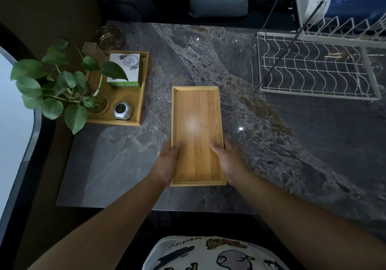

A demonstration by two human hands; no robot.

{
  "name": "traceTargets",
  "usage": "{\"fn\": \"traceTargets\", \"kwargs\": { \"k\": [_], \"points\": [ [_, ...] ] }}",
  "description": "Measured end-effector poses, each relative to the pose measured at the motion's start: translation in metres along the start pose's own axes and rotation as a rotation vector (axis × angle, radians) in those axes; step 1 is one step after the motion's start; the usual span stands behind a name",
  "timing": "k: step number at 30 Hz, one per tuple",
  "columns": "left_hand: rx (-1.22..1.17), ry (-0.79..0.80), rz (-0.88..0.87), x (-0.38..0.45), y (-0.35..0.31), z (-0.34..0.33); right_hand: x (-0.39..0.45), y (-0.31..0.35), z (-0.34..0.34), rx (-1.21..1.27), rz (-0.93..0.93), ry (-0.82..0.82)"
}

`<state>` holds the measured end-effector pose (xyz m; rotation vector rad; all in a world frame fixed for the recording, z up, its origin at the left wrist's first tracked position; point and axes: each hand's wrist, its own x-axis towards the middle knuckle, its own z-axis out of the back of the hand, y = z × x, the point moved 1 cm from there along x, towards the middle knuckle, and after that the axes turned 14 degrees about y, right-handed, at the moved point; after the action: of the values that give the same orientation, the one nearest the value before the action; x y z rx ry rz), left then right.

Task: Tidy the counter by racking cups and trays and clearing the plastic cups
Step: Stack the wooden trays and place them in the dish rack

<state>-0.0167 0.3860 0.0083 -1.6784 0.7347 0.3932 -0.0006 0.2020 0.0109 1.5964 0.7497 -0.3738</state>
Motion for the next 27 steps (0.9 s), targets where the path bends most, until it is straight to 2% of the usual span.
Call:
{"fn": "traceTargets", "kwargs": {
  "k": [6, 13, 20, 27],
  "points": [
    [0.000, -0.008, 0.023, 0.000, -0.006, -0.014, -0.007, 0.002, 0.014, 0.036, -0.003, -0.019],
    [0.006, 0.138, -0.022, -0.012, -0.017, -0.056, -0.038, -0.005, 0.047, 0.121, 0.036, -0.108],
    [0.066, 0.228, -0.006, -0.003, -0.024, -0.120, -0.082, -0.008, 0.099, 0.247, 0.153, -0.168],
    [0.146, 0.286, -0.036, 0.020, -0.037, -0.203, -0.114, 0.001, 0.173, 0.250, 0.199, -0.260]
  ]
}}
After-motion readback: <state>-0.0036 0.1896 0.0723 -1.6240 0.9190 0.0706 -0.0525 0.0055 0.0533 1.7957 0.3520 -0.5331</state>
